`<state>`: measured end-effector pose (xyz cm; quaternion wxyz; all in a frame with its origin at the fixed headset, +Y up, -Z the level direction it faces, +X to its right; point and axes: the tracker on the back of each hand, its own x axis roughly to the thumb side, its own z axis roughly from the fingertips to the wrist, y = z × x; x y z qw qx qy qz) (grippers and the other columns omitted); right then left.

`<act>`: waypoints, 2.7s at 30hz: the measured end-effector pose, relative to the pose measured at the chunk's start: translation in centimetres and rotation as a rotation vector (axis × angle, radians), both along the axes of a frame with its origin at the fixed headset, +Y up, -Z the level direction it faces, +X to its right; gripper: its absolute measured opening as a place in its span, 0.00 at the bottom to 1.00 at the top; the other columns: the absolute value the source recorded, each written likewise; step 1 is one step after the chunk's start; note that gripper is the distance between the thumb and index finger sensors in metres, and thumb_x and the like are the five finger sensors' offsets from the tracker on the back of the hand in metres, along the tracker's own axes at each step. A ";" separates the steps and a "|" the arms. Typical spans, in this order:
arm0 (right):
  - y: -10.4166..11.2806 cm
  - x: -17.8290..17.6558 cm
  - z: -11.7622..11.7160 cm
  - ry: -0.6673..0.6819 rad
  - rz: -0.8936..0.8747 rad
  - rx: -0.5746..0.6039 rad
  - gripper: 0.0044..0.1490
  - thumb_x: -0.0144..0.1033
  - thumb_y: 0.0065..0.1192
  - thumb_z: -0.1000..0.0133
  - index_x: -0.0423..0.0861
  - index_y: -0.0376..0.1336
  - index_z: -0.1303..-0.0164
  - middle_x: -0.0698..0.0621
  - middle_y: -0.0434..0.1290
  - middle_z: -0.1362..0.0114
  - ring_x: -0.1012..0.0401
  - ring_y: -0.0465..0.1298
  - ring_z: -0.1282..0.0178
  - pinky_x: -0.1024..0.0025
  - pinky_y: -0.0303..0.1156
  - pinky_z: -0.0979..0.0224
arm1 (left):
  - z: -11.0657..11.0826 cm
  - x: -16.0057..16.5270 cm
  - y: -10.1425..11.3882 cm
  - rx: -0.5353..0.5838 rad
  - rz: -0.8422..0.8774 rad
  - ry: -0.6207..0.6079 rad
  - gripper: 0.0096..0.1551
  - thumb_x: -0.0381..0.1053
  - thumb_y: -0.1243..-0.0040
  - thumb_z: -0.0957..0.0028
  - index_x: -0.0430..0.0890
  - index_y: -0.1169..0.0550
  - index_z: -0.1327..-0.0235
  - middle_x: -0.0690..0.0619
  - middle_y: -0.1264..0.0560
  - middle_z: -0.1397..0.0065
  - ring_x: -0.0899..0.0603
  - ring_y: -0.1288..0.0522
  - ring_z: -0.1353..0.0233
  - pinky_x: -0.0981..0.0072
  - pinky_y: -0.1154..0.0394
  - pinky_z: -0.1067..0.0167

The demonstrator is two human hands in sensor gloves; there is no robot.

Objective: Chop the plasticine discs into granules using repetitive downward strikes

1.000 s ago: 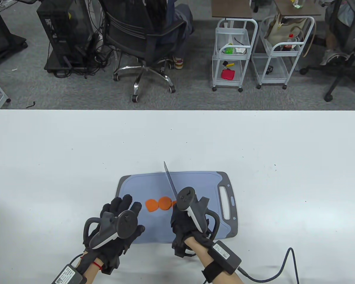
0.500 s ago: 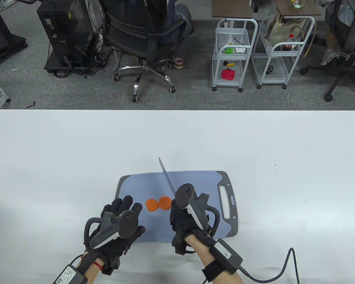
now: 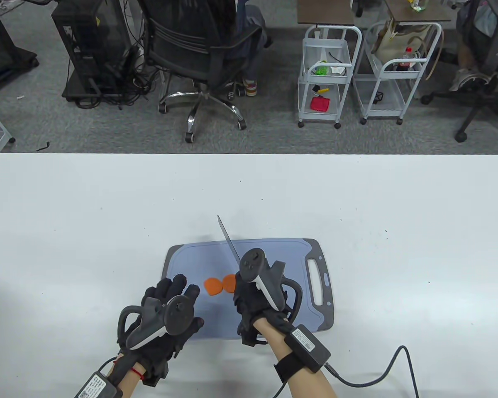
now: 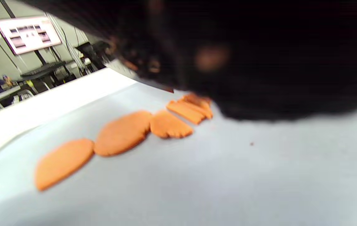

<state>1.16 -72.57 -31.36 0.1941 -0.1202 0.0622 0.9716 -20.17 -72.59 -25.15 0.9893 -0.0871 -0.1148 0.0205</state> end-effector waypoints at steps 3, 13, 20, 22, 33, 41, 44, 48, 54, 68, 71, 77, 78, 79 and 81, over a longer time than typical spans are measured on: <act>-0.5 0.5 0.7 -0.023 0.008 -0.032 0.31 0.49 0.62 0.45 0.37 0.74 0.46 0.47 0.85 0.66 0.58 0.87 0.91 0.56 0.84 0.79 | -0.1 0.1 -0.2 -0.011 -0.016 -0.002 0.47 0.71 0.48 0.58 0.56 0.34 0.21 0.43 0.43 0.10 0.27 0.39 0.16 0.30 0.44 0.25; -2.9 1.1 -1.3 -0.041 -0.053 -0.075 0.31 0.50 0.65 0.46 0.36 0.74 0.49 0.51 0.84 0.70 0.59 0.86 0.94 0.56 0.83 0.81 | 0.1 0.3 -0.2 -0.010 -0.020 -0.010 0.47 0.70 0.48 0.58 0.56 0.34 0.21 0.43 0.43 0.10 0.27 0.39 0.16 0.30 0.44 0.25; -1.1 1.2 0.6 -0.050 -0.167 -0.026 0.32 0.50 0.62 0.45 0.37 0.74 0.46 0.48 0.84 0.67 0.59 0.87 0.91 0.56 0.84 0.79 | 0.0 0.2 -0.1 -0.013 -0.019 -0.006 0.48 0.71 0.48 0.58 0.56 0.34 0.21 0.43 0.43 0.10 0.27 0.39 0.16 0.30 0.44 0.25; -1.3 0.9 1.2 -0.073 -0.123 -0.084 0.32 0.49 0.62 0.45 0.37 0.74 0.45 0.47 0.84 0.66 0.58 0.87 0.91 0.55 0.84 0.79 | 0.0 0.2 -0.1 -0.016 -0.021 -0.004 0.47 0.70 0.48 0.58 0.56 0.34 0.21 0.43 0.43 0.10 0.27 0.39 0.16 0.30 0.44 0.25; -2.1 -1.1 -2.0 -0.053 0.040 -0.072 0.31 0.50 0.64 0.46 0.35 0.74 0.49 0.50 0.84 0.70 0.59 0.87 0.94 0.56 0.84 0.82 | 0.3 0.5 0.0 -0.019 -0.023 -0.013 0.47 0.70 0.48 0.58 0.56 0.34 0.21 0.43 0.43 0.10 0.27 0.39 0.16 0.30 0.44 0.25; -1.4 -0.8 0.6 -0.048 -0.015 -0.081 0.32 0.49 0.62 0.45 0.35 0.73 0.47 0.48 0.84 0.68 0.59 0.87 0.92 0.55 0.84 0.81 | 0.0 0.3 -0.2 -0.033 -0.035 -0.011 0.47 0.71 0.48 0.58 0.56 0.34 0.21 0.43 0.43 0.10 0.27 0.39 0.16 0.30 0.44 0.25; -2.6 -0.9 0.2 -0.054 -0.003 -0.069 0.32 0.49 0.63 0.46 0.34 0.73 0.49 0.49 0.84 0.70 0.59 0.87 0.93 0.55 0.83 0.82 | 0.1 0.5 -0.1 -0.033 -0.031 -0.015 0.47 0.71 0.48 0.58 0.56 0.34 0.21 0.43 0.43 0.10 0.27 0.39 0.16 0.30 0.44 0.25; -2.6 -0.9 -1.1 -0.050 -0.021 -0.089 0.32 0.50 0.64 0.47 0.34 0.73 0.50 0.51 0.83 0.71 0.59 0.87 0.95 0.55 0.83 0.82 | 0.2 0.6 0.2 -0.018 -0.031 -0.018 0.47 0.71 0.48 0.58 0.56 0.34 0.21 0.43 0.43 0.10 0.27 0.39 0.16 0.30 0.44 0.25; -0.8 -0.2 -1.6 0.023 -0.035 -0.089 0.32 0.51 0.62 0.45 0.36 0.74 0.49 0.50 0.84 0.69 0.59 0.87 0.93 0.56 0.84 0.80 | 0.2 0.5 0.1 -0.028 -0.021 -0.014 0.47 0.71 0.48 0.58 0.56 0.34 0.21 0.43 0.43 0.10 0.27 0.39 0.16 0.30 0.44 0.25; -2.6 0.5 -0.7 -0.018 -0.033 -0.088 0.32 0.51 0.63 0.47 0.35 0.73 0.51 0.51 0.83 0.72 0.59 0.87 0.95 0.56 0.83 0.83 | 0.2 0.6 0.2 -0.030 -0.032 -0.018 0.47 0.70 0.48 0.58 0.56 0.34 0.21 0.43 0.43 0.10 0.27 0.39 0.16 0.30 0.44 0.25; -2.4 0.9 -0.9 -0.022 -0.080 -0.098 0.32 0.51 0.62 0.46 0.36 0.74 0.50 0.51 0.84 0.71 0.59 0.87 0.94 0.55 0.83 0.82 | 0.3 0.6 0.2 -0.027 -0.034 -0.020 0.48 0.71 0.48 0.58 0.56 0.34 0.21 0.43 0.43 0.10 0.27 0.39 0.16 0.30 0.44 0.25; -0.8 0.3 1.2 -0.015 -0.101 -0.033 0.32 0.50 0.62 0.45 0.36 0.74 0.49 0.49 0.84 0.70 0.58 0.87 0.92 0.55 0.83 0.81 | 0.2 0.7 0.0 -0.036 -0.040 -0.020 0.48 0.71 0.48 0.58 0.56 0.35 0.21 0.43 0.43 0.10 0.27 0.39 0.16 0.30 0.44 0.25; -0.9 0.1 1.2 -0.015 -0.079 -0.055 0.32 0.50 0.62 0.45 0.35 0.74 0.49 0.49 0.84 0.69 0.58 0.87 0.92 0.55 0.83 0.81 | 0.2 0.7 -0.1 -0.039 -0.041 -0.022 0.48 0.71 0.48 0.58 0.56 0.35 0.21 0.43 0.43 0.10 0.27 0.39 0.16 0.30 0.44 0.25; -1.1 -0.1 1.1 -0.019 -0.045 -0.074 0.32 0.50 0.62 0.45 0.35 0.74 0.49 0.48 0.84 0.69 0.58 0.87 0.92 0.55 0.83 0.81 | 0.2 0.7 -0.1 -0.040 -0.042 -0.023 0.47 0.71 0.48 0.58 0.56 0.35 0.21 0.43 0.43 0.10 0.27 0.39 0.16 0.30 0.44 0.25; -2.0 -0.4 0.7 -0.035 -0.013 -0.066 0.32 0.50 0.61 0.45 0.34 0.73 0.51 0.50 0.84 0.71 0.59 0.87 0.94 0.56 0.84 0.83 | 0.2 0.8 -0.1 -0.040 -0.042 -0.024 0.48 0.71 0.48 0.58 0.56 0.35 0.21 0.43 0.43 0.10 0.27 0.39 0.16 0.30 0.44 0.25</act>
